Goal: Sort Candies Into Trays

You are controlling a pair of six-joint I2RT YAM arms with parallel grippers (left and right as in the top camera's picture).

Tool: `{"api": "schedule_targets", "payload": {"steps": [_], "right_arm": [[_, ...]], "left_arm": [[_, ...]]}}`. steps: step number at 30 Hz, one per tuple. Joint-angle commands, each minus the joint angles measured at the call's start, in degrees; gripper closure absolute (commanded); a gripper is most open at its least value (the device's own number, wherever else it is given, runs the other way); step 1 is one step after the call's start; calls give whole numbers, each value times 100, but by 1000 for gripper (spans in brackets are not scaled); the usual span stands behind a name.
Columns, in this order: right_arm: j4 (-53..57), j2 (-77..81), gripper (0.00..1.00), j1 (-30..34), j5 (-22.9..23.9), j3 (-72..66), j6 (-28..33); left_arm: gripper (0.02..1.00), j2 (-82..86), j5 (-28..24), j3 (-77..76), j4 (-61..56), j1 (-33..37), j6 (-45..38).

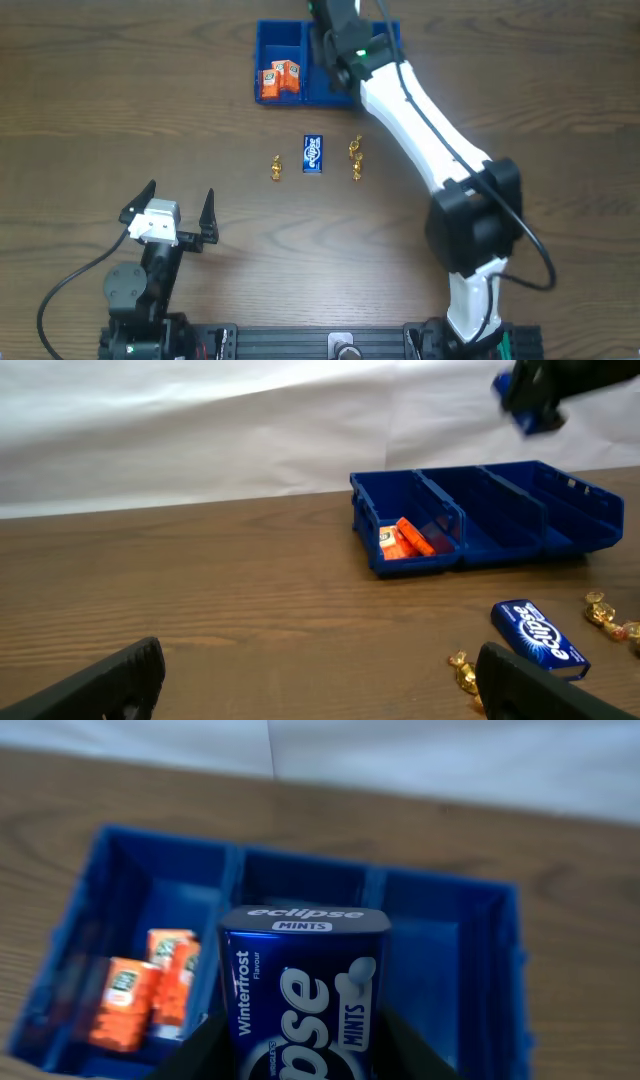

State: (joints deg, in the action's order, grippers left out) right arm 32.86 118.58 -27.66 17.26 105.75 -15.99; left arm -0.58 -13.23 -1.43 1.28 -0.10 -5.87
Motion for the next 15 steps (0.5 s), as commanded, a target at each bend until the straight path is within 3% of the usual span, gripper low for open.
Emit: {"api": "schedule_targets", "payload": {"steps": [1,15], "right_arm": [[-166,389,965,-9,31,76,-354],[-463,944,965,-37,9,74,-752]], "left_arm": [[20,37,-122,116,181,17,-37],[23,37,-125,116,181,17,-37]]}}
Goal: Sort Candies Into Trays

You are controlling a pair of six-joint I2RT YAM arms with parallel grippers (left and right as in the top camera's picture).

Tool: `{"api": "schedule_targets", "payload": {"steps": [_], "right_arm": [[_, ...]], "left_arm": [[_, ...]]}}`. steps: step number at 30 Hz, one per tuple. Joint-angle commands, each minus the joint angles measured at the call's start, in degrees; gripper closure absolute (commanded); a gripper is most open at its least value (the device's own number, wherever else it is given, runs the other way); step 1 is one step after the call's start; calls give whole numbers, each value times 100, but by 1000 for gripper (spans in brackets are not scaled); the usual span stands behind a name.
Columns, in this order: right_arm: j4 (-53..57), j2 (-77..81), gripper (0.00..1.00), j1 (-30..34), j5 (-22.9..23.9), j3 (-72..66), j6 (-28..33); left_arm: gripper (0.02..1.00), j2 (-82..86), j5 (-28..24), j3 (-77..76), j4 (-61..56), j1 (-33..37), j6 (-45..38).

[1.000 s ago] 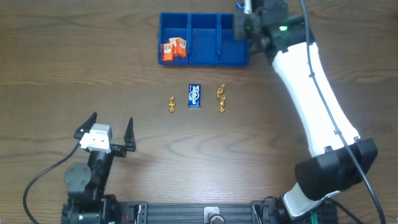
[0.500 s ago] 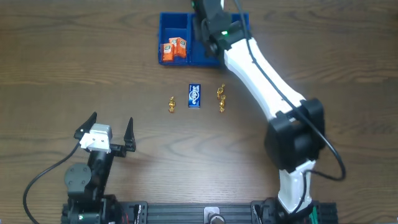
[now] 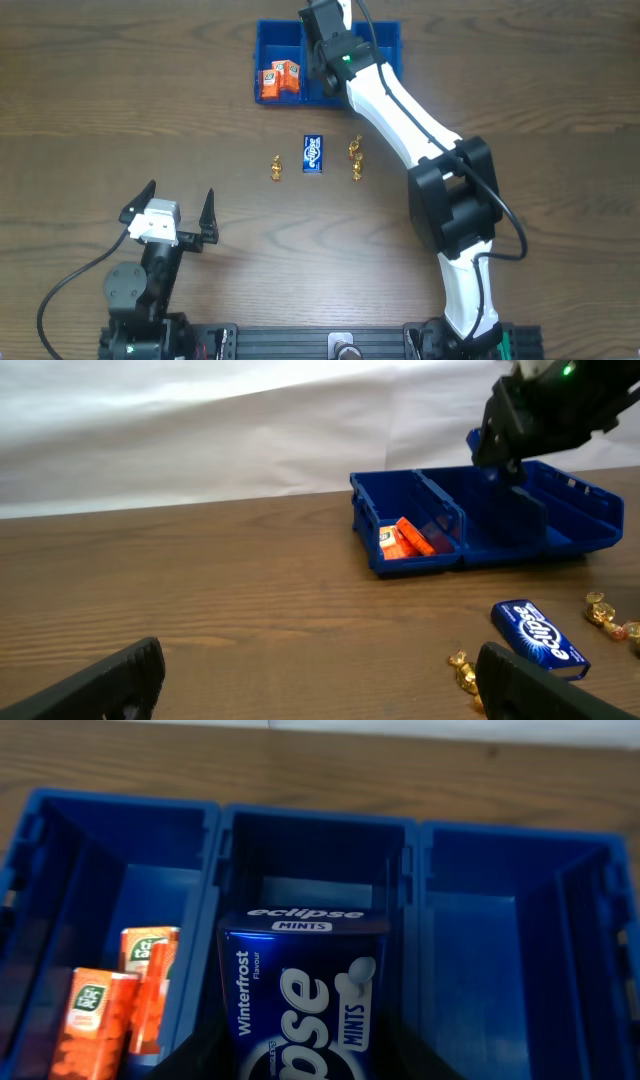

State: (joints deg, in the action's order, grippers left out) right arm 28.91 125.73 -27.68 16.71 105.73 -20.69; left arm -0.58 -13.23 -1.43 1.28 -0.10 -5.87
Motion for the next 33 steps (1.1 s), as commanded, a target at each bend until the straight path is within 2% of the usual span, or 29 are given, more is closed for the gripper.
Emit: {"api": "schedule_targets", "payload": {"steps": [1,8,10,11,12,14,15,26,30,33], "right_arm": [[-68,234,965,-35,63,76,-317],[-81,234,950,-35,61,76,-334],[-83,234,801,-39,59,76,-334],[-83,234,656,-46,57,76,-334],[-83,234,358,-61,55,76,-334],[-138,234,86,-81,4,76,-334],[-175,234,3,-83,-33,76,-332],[-264,-68,3,-98,-33,90,-330],[702,-586,3,-306,-133,90,-352],[1871,-649,3,-487,-544,70,-789]], "left_arm": [[20,37,-122,116,181,17,-37],[20,37,-122,116,181,17,-35],[20,37,-122,116,181,17,-37],[23,37,-122,116,181,17,-37],[20,37,-122,116,181,17,-37],[20,37,-122,116,181,17,-37],[20,37,-122,116,181,17,-37],[20,37,-122,116,181,17,-37],[20,37,-122,116,181,17,-37],[20,37,-122,116,181,17,-37]]}}
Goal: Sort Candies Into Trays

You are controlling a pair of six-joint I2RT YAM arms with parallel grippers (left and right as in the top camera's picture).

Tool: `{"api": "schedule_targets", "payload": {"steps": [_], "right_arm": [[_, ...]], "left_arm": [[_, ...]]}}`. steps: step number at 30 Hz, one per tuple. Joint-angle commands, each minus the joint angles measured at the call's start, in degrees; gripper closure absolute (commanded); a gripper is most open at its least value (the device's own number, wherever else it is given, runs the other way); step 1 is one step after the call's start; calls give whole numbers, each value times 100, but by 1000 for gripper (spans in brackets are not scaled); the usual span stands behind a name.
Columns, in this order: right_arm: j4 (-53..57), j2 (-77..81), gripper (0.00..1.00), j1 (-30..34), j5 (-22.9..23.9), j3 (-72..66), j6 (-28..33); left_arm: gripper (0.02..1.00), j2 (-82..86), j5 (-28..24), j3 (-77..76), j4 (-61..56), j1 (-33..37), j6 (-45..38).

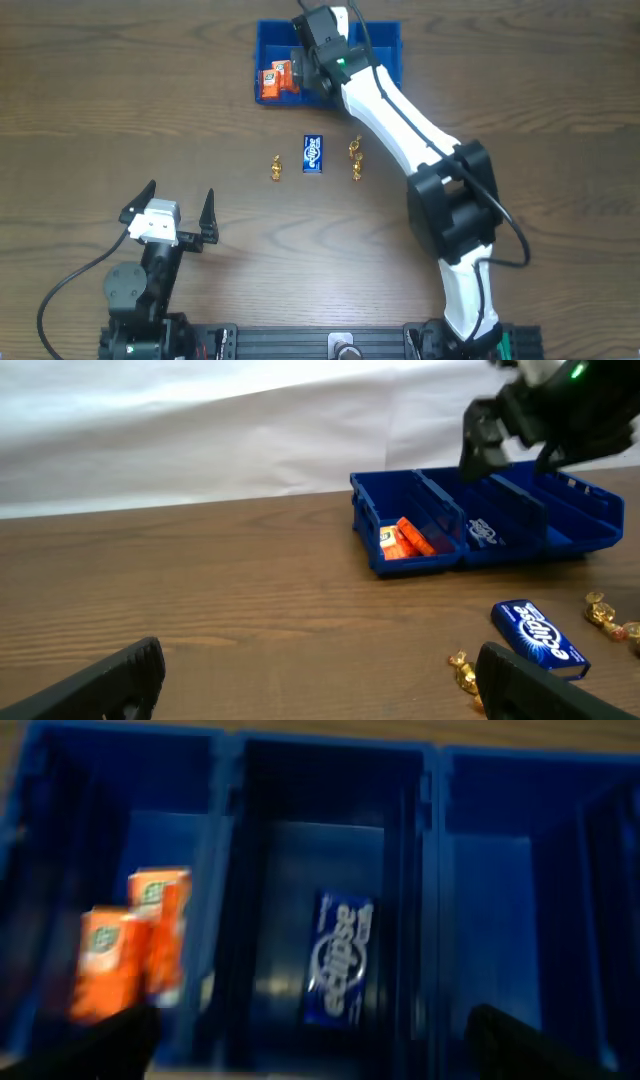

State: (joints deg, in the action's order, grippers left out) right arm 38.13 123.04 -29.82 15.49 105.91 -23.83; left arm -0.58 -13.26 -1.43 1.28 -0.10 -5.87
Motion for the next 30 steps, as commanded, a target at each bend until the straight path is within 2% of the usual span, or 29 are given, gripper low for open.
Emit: {"api": "schedule_targets", "payload": {"steps": [1,3,5,12,17,30], "right_arm": [[1241,-361,3,-304,-592,-15,-627],[1384,-345,3,-361,-839,-273,-640],[1233,-343,3,-426,-876,-614,-643],[15,-332,7,-693,-1045,-1652,-922],[-201,-107,53,-927,-951,-1770,-1209],[142,107,69,-933,-710,-1773,-1499]], "left_arm": [[20,37,-120,116,181,17,-37],[20,37,-120,116,181,17,-37],[20,37,-120,116,181,17,-37],[20,37,-120,116,181,17,-37],[20,37,-120,116,181,17,-37],[20,37,-120,116,181,17,-37]]}}
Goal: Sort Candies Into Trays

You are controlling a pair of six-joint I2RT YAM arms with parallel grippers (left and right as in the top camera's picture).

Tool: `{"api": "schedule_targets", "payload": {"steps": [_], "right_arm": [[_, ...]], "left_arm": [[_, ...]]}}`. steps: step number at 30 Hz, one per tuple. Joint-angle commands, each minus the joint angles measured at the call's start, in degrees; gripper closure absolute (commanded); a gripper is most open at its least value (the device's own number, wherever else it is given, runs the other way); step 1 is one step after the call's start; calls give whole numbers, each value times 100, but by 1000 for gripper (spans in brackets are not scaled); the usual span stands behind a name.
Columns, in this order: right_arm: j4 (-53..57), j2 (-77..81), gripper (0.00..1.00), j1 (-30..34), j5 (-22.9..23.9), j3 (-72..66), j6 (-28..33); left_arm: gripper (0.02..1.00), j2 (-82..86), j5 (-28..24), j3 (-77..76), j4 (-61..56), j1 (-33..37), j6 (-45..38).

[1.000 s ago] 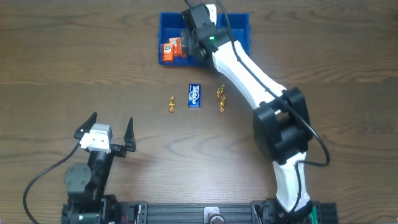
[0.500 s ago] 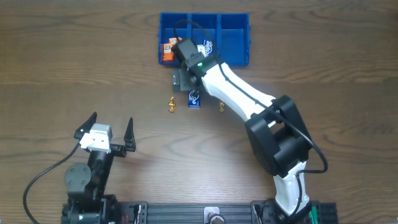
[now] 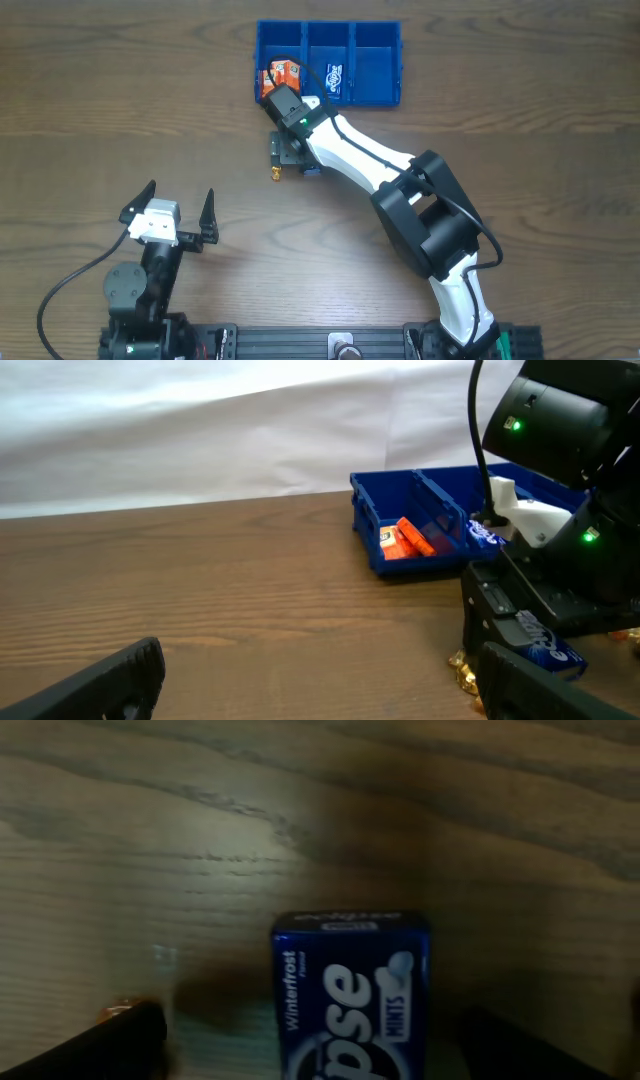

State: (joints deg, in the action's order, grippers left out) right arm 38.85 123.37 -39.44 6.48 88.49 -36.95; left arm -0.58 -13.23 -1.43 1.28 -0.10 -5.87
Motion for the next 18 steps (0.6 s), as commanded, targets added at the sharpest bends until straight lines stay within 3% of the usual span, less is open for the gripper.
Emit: {"api": "schedule_targets", "payload": {"steps": [1,8,16,18], "right_arm": [[76,74,88,28,208,-31,-186],[92,76,332,28,295,-37,-184],[109,101,494,28,400,-79,-184],[103,101,606,28,400,-79,-184]], "left_arm": [[23,37,-122,116,181,17,-37],[20,37,-122,116,181,17,-37],[23,37,-122,116,181,17,-37],[20,37,-125,116,181,17,-37]]}}
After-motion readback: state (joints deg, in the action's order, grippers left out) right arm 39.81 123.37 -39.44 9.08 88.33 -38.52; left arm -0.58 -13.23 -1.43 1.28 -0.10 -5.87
